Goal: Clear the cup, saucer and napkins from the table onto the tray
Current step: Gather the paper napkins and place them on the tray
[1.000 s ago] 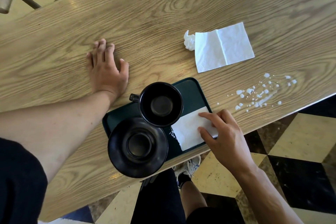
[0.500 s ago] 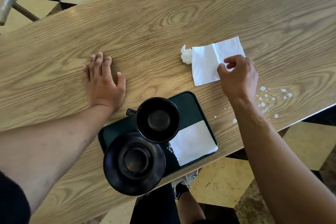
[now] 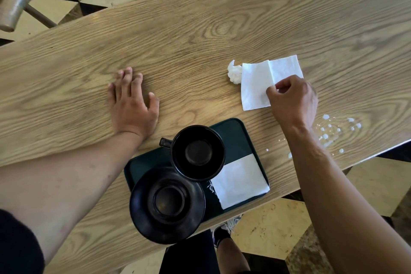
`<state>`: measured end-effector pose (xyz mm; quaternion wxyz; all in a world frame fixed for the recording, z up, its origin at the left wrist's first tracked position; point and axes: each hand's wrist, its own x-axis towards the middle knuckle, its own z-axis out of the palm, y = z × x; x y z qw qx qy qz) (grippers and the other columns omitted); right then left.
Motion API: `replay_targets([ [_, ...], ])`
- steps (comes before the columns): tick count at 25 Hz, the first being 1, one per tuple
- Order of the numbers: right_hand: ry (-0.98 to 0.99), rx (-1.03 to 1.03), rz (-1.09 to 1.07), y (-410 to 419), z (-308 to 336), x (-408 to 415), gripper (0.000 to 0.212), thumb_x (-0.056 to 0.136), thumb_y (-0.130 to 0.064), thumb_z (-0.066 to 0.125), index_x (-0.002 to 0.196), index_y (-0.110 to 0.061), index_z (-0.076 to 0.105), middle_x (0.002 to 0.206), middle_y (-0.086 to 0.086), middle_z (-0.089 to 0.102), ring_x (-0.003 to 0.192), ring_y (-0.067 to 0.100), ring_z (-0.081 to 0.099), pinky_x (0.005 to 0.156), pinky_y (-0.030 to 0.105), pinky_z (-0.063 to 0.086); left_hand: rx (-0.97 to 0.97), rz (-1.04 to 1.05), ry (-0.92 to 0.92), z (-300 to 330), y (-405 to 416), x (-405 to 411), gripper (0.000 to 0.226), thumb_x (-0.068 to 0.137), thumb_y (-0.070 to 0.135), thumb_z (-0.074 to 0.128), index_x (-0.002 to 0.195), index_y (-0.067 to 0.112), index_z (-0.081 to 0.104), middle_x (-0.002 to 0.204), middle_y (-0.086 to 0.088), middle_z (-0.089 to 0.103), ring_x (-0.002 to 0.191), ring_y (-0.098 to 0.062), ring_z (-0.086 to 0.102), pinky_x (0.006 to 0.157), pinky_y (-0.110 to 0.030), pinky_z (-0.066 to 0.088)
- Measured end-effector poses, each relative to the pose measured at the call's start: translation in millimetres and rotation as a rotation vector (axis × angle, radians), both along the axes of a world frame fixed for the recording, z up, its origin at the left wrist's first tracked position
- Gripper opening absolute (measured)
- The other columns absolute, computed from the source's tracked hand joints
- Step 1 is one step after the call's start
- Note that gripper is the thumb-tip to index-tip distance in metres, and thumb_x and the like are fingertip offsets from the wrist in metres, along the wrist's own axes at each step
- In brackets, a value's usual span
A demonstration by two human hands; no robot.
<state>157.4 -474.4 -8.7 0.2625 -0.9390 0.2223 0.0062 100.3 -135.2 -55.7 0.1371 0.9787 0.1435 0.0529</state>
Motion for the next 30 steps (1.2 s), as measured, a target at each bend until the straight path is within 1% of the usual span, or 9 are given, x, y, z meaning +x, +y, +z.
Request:
replay_targets([
  [3,-0.049,0.023,0.032,-2.0,1.8,-4.6,0.014,0.082,-0.031,0.065,0.090,-0.022,0.070,0.094,-0.004,0.072,0.089,0.016,0.061,0.078,0.025,0.036,0.004,-0.001,-0.003,-1.1,0.1,0.4,0.061,0.097,0.038,0.040,0.149,0.007,0.046,0.167,-0.015,0.032,0.158,-0.029,0.018,0.129,-0.052,0.009],
  [6,-0.023,0.009,0.044,-0.5,-0.8,-11.0,0.029,0.083,-0.038,0.063,0.104,-0.020,0.071,0.103,-0.003,0.068,0.103,0.020,0.061,0.084,0.026,0.038,0.003,0.000,-0.007,-2.2,1.3,0.4,0.061,0.097,0.038,0.041,0.149,0.007,0.045,0.167,-0.015,0.032,0.158,-0.029,0.018,0.129,-0.052,0.009],
  [9,0.003,-0.005,0.032,1.1,-5.3,-13.5,0.025,0.087,-0.036,0.061,0.103,-0.020,0.072,0.110,0.001,0.066,0.113,0.024,0.060,0.085,0.027,0.037,0.002,0.002,-0.007,-3.1,2.2,-0.1,0.061,0.097,0.039,0.040,0.149,0.008,0.046,0.167,-0.015,0.032,0.158,-0.029,0.018,0.129,-0.052,0.009],
  [14,0.002,0.071,-0.026,2.7,-1.3,-9.0,0.006,0.085,-0.027,0.063,0.085,-0.023,0.068,0.097,-0.001,0.072,0.099,0.019,0.063,0.082,0.026,0.039,-0.009,0.011,0.013,-1.8,1.6,0.6,0.061,0.097,0.040,0.039,0.150,0.009,0.045,0.168,-0.013,0.029,0.159,-0.026,0.016,0.129,-0.051,0.007],
  [19,-0.115,0.227,-0.184,2.1,16.6,-13.7,0.012,0.074,-0.037,0.063,0.076,-0.026,0.066,0.085,-0.007,0.071,0.087,0.014,0.065,0.084,0.034,0.052,-0.008,0.006,0.022,-0.1,1.2,0.1,0.062,0.097,0.039,0.039,0.150,0.008,0.044,0.169,-0.014,0.029,0.159,-0.027,0.015,0.129,-0.051,0.006],
  [21,-0.144,0.324,-0.224,-2.1,23.6,-15.9,0.010,0.070,-0.038,0.066,0.069,-0.029,0.064,0.076,-0.014,0.070,0.079,0.006,0.065,0.077,0.028,0.053,-0.012,0.010,0.027,0.4,0.4,0.0,0.062,0.097,0.039,0.039,0.150,0.009,0.044,0.169,-0.014,0.028,0.159,-0.027,0.015,0.129,-0.051,0.006],
  [23,-0.177,0.397,-0.229,-6.7,29.5,-20.5,0.006,0.067,-0.035,0.068,0.067,-0.030,0.064,0.065,-0.021,0.068,0.065,-0.004,0.061,0.064,0.016,0.049,-0.015,0.013,0.031,0.7,-0.2,-0.1,0.062,0.097,0.039,0.039,0.150,0.009,0.044,0.169,-0.013,0.028,0.159,-0.027,0.015,0.129,-0.050,0.005],
  [26,-0.217,0.467,-0.199,-8.6,36.6,-34.9,0.007,0.070,-0.026,0.069,0.073,-0.031,0.066,0.060,-0.026,0.068,0.055,-0.007,0.062,0.053,0.008,0.045,-0.015,0.011,0.033,0.4,0.1,-0.1,0.062,0.097,0.039,0.039,0.150,0.009,0.043,0.169,-0.013,0.028,0.159,-0.027,0.015,0.129,-0.050,0.005],
  [30,-0.214,0.655,-0.113,-11.8,46.1,-56.5,0.023,0.080,-0.011,0.070,0.094,-0.030,0.069,0.079,-0.013,0.072,0.070,-0.001,0.071,0.055,0.015,0.050,-0.013,0.016,0.031,0.3,0.6,0.0,0.062,0.096,0.040,0.038,0.151,0.010,0.043,0.169,-0.013,0.028,0.159,-0.026,0.015,0.129,-0.050,0.005],
])
